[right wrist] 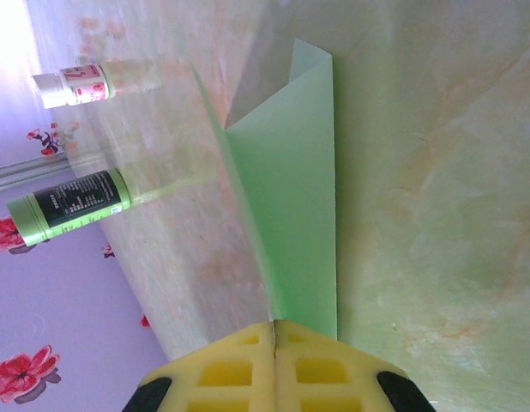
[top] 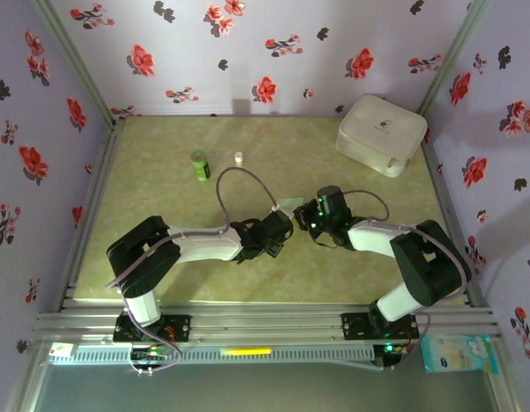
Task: Fold a paper plane with a square sheet of paper (pick it up from the middle)
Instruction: Fold the wing for the fifth time at the center of the table.
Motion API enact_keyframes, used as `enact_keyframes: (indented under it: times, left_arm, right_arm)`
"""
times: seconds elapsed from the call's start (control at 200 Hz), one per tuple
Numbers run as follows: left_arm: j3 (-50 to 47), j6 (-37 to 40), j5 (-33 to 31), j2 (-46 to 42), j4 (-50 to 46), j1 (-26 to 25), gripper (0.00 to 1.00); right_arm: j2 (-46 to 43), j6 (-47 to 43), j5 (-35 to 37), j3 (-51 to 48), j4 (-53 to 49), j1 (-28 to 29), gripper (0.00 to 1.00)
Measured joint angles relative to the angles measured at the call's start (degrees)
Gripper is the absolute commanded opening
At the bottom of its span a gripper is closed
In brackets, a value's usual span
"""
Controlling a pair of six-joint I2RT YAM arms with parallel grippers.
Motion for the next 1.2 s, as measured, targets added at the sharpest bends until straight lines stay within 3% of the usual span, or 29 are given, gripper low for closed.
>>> enact_keyframes:
  times: [0.22,0.435,0.725,1.06,1.2]
  left_arm:
    - [-0.1,0.3,-0.2,0.0,0.0,0.0,0.16]
    - [-0.7,0.4,-0.4,0.0,0.2,0.0,0.16]
    - [-1.1,0.4,-0.4,0.0,0.4,0.0,0.16]
    - [-1.1,0.7,-0.4,0.0,0.4,-0.3,0.17]
    - [-1.1,0.9,-0.4,0.0,0.4,-0.3,0.17]
  right_arm:
    - [0.0,0.0,0.0,0.0,0.1,-0.2,0.08]
    - [0.0,-0.1,-0.7,0.0,0.1,-1.3,0.18]
    - [0.2,-1.2,-1.7,0.0,0.0,-3.6,0.22]
    - [2.6,-3.2,-4.6,2.1,-0.8,-4.0,0.21]
    - [2.6,-3.9,-5.3,2.5,-0.9,-4.0,0.13]
